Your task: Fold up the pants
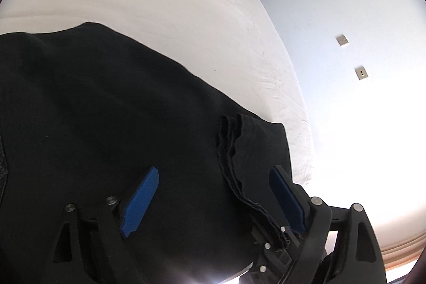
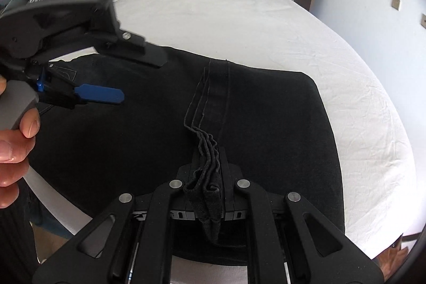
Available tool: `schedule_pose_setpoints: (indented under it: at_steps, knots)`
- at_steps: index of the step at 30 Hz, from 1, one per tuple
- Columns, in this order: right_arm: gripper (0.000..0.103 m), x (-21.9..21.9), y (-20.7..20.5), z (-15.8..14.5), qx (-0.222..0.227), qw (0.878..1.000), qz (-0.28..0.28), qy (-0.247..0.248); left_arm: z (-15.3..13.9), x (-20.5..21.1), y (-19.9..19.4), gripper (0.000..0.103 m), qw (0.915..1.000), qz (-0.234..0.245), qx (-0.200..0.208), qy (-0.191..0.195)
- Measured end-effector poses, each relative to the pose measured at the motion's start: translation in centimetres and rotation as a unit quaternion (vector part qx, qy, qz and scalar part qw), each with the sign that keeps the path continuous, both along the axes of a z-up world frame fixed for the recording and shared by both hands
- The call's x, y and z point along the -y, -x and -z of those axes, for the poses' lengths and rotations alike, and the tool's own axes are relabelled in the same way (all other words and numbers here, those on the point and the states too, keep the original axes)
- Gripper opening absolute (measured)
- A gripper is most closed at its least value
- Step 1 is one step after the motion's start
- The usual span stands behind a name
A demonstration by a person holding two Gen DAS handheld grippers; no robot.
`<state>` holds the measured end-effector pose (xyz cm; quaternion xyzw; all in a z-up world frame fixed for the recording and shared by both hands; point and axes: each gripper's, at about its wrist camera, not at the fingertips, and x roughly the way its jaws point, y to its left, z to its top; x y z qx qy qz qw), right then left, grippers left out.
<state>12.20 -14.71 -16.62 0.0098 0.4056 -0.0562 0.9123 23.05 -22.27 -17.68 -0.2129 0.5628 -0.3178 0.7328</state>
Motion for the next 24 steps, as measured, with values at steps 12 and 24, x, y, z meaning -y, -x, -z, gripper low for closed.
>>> schedule_pose_setpoints:
  at_steps: [12, 24]
  knots:
    - [0.009, -1.4, 3.1, -3.4, 0.037, 0.999, -0.014, 0.028, 0.5, 5.5, -1.2, 0.088, 0.9961, 0.065, -0.059, 0.015]
    - [0.009, -3.6, 3.3, -4.6, 0.034, 0.997, -0.042, 0.053, -0.6, 5.2, -1.4, 0.008, 0.9949, 0.095, -0.012, -0.032]
